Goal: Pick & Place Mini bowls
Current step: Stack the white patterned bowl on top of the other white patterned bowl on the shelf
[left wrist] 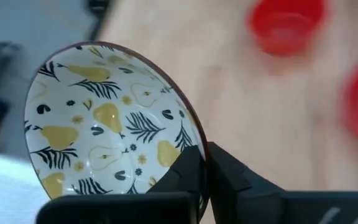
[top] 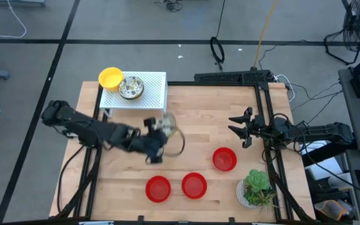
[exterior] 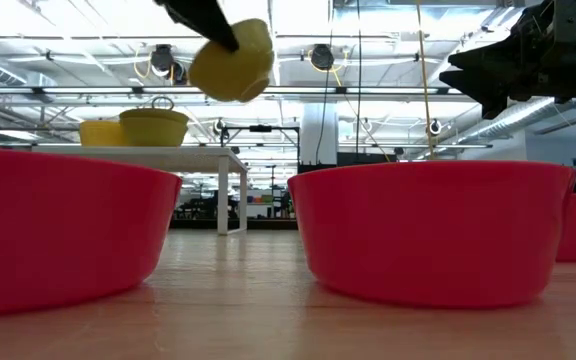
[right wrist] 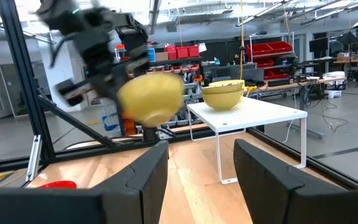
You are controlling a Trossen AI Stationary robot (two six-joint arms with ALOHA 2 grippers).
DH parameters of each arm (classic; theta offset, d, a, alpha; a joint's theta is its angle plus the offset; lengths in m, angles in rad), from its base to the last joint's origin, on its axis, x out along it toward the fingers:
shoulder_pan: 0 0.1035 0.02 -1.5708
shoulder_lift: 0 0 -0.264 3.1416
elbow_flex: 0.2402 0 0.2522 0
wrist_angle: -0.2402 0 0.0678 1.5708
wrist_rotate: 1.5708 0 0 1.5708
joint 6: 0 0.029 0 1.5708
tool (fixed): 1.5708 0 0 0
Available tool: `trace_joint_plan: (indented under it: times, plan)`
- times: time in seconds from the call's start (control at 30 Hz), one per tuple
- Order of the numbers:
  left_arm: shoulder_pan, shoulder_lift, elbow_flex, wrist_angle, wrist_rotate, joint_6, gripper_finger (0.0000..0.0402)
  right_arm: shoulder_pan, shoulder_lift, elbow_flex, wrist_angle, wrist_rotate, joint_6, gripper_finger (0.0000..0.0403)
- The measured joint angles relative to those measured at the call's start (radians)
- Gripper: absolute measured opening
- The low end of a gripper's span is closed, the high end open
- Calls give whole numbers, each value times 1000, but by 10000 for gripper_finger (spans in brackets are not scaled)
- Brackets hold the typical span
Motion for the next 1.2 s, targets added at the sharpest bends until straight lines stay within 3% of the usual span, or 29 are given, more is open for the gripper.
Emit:
trace_joint_plan:
  times: [0.33, 0.47, 0.6, 0.7, 0.87, 1.0, 1.2]
  plan:
    - [308, 0, 116, -246, -126, 122, 22, 0, 0, 0, 0, 0, 0, 169]
    - [404, -1, 168, -339, -129, 138, 8, 0, 0, 0, 0, 0, 0, 169]
    - [484, -1, 187, -448, -129, 129, 23, 0, 0, 0, 0, 0, 0, 169]
    - [535, -2, 192, -545, -124, 92, 31, 0, 0, 0, 0, 0, 0, 169]
    - [599, -3, 192, -657, -70, 26, 10, 0, 0, 0, 0, 0, 0, 169]
    - [630, -3, 192, -687, 1, 14, 17, 0, 0, 0, 0, 0, 0, 169]
    - [644, -3, 192, -689, 17, 37, 27, 0, 0, 0, 0, 0, 0, 169]
